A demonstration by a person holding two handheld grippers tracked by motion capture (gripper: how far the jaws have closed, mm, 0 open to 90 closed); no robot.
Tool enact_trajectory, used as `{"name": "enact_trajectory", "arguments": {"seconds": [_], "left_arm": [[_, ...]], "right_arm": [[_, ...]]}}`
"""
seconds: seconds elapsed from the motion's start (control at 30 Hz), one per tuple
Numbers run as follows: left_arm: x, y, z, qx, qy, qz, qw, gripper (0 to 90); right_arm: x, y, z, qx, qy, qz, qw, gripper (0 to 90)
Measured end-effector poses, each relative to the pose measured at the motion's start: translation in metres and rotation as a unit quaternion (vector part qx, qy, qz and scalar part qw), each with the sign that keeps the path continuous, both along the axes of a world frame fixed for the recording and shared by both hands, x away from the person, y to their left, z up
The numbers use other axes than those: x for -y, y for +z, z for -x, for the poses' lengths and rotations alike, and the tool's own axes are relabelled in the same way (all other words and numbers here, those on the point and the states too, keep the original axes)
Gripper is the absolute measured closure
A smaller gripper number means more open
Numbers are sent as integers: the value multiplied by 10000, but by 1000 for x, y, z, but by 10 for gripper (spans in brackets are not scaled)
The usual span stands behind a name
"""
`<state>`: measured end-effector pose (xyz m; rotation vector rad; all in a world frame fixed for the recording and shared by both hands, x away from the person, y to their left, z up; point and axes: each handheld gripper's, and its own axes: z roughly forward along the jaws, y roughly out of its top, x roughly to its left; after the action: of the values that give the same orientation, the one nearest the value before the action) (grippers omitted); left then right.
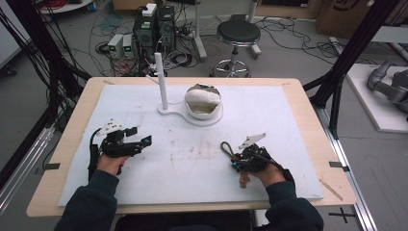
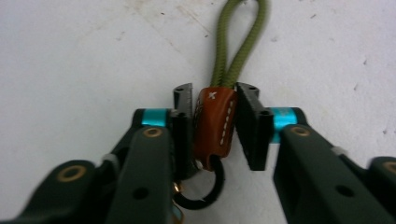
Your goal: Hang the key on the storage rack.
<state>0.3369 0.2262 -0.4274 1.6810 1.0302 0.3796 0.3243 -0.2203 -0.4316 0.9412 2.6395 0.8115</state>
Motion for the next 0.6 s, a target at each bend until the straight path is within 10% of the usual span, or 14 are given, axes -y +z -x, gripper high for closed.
{"name": "enact_trajectory", "arguments": {"seconds": [0.6], "left_arm": [[-2, 1, 1, 75, 24, -9, 10000, 200]], "right_arm": [[14, 14, -7, 391, -562, -1013, 9925, 773]]}}
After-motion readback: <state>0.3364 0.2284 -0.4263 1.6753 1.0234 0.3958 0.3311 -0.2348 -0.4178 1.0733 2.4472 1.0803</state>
